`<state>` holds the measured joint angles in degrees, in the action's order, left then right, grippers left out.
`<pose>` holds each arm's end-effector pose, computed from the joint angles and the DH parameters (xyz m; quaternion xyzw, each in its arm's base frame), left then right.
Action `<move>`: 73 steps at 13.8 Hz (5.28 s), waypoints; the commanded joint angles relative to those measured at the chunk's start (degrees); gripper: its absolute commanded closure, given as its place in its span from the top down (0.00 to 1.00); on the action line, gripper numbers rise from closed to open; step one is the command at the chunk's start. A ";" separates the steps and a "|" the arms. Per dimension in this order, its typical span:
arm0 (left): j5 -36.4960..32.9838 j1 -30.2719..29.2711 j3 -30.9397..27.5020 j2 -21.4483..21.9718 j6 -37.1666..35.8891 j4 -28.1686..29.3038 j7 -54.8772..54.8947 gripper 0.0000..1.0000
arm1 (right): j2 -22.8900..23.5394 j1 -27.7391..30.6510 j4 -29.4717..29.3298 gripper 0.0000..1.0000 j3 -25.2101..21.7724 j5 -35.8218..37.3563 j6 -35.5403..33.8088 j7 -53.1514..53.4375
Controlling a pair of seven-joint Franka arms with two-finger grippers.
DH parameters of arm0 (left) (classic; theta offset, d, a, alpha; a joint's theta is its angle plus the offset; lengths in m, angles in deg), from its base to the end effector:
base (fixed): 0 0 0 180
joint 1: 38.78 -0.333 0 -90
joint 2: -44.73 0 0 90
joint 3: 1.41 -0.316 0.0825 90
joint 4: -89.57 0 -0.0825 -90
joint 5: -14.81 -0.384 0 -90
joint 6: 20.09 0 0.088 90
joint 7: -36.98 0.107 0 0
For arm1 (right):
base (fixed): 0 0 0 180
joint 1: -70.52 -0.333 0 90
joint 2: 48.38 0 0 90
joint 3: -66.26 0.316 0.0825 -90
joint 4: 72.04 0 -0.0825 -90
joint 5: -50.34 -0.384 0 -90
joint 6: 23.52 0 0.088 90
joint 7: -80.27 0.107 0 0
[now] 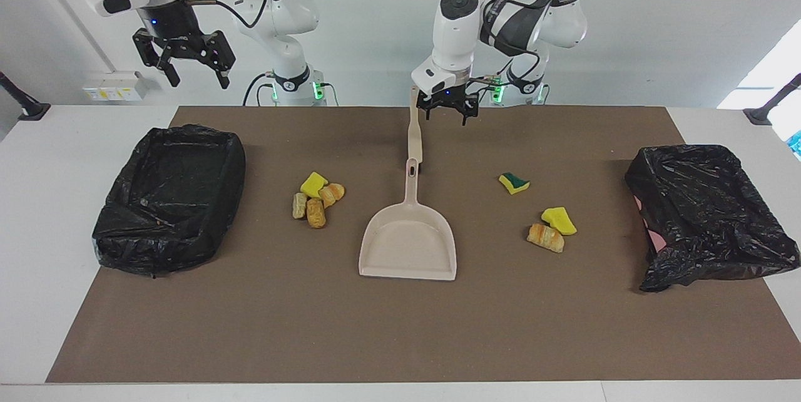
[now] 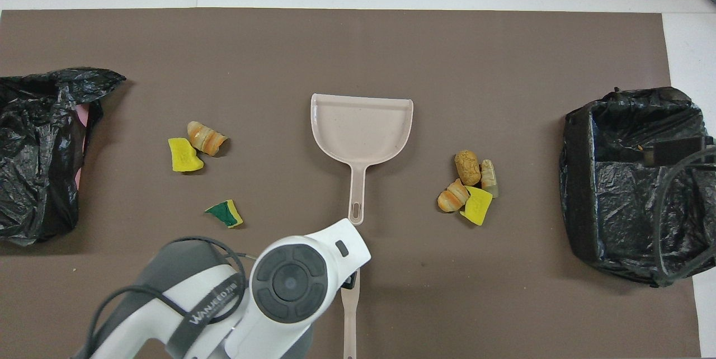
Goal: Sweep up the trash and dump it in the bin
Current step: 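Grasp the beige brush handle with the left gripper, then lift the brush toward the sponge pile with the left gripper, then grasp the dustpan handle with the right gripper while the left gripper sweeps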
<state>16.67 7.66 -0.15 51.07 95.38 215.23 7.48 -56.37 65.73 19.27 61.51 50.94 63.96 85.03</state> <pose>0.3370 -0.3734 0.4274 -0.9879 0.1506 0.0345 0.0106 0.5053 -0.0044 0.6834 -0.9985 0.0414 -0.0360 0.0021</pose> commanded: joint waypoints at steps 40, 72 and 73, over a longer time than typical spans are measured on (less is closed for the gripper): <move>-10.73 -32.97 -2.22 -1.95 -2.02 1.07 9.52 0.00 | -2.99 -3.45 7.82 1.00 0.80 -1.66 1.36 -4.17; -10.73 -22.10 -1.86 -6.87 1.43 2.48 70.26 0.00 | 28.74 -30.46 10.30 0.00 3.08 -8.60 34.42 28.67; -10.73 -22.00 -1.78 -6.78 2.03 2.48 71.85 0.00 | 28.04 -28.71 10.29 0.00 3.08 -8.69 33.99 20.55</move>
<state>6.83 -15.95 -1.12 43.18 98.44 217.29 75.83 -26.92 34.29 29.61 64.37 42.55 98.36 114.63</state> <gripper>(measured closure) 0.740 0.683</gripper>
